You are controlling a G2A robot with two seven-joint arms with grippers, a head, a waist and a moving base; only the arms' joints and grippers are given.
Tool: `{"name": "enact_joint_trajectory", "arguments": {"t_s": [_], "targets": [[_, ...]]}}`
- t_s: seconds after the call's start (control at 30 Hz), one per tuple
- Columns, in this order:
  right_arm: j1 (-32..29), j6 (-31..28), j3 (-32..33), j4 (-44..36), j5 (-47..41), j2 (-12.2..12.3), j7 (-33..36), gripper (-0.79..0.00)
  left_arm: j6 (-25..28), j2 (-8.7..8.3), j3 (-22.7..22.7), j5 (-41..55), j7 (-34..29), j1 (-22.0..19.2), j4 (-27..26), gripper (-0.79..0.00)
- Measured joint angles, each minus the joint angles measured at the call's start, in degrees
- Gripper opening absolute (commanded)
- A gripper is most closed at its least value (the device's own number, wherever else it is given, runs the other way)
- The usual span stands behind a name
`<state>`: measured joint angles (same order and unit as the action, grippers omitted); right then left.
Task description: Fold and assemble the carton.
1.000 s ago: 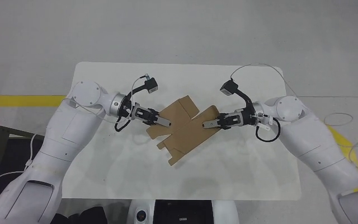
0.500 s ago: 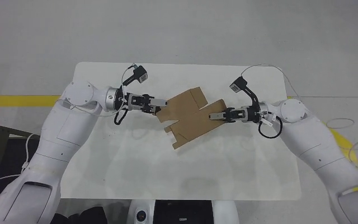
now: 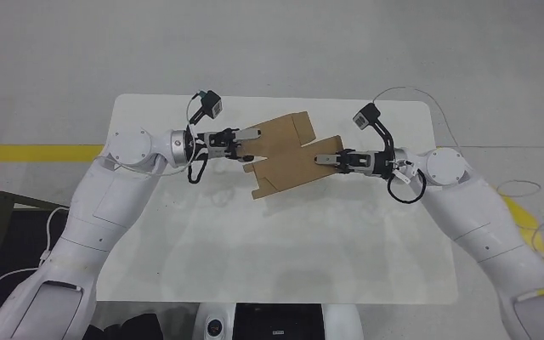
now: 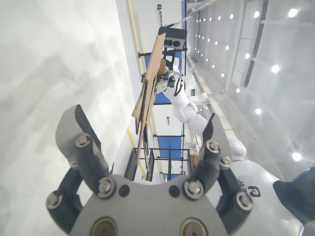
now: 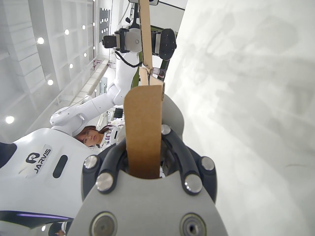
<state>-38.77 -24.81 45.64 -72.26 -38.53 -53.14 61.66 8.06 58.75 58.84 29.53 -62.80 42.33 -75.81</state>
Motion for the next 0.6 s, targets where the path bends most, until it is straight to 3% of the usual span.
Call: {"name": "enact_joint_trajectory", "arguments": {"t_s": [0.27, 0.6], "targets": [[-3.2, 3.7, 2.5, -3.8, 2.9, 0.4, -3.8, -0.785, -1.2, 0.30, 1.0, 1.3, 3.9, 1.0, 0.1, 0.000], [-5.7, 6.0, 4.6, -4.9, 6.7, 0.4, -6.5, -0.785, -4.0, -0.01, 4.1, 4.1, 3.5, 2.0, -2.2, 0.000]]}}
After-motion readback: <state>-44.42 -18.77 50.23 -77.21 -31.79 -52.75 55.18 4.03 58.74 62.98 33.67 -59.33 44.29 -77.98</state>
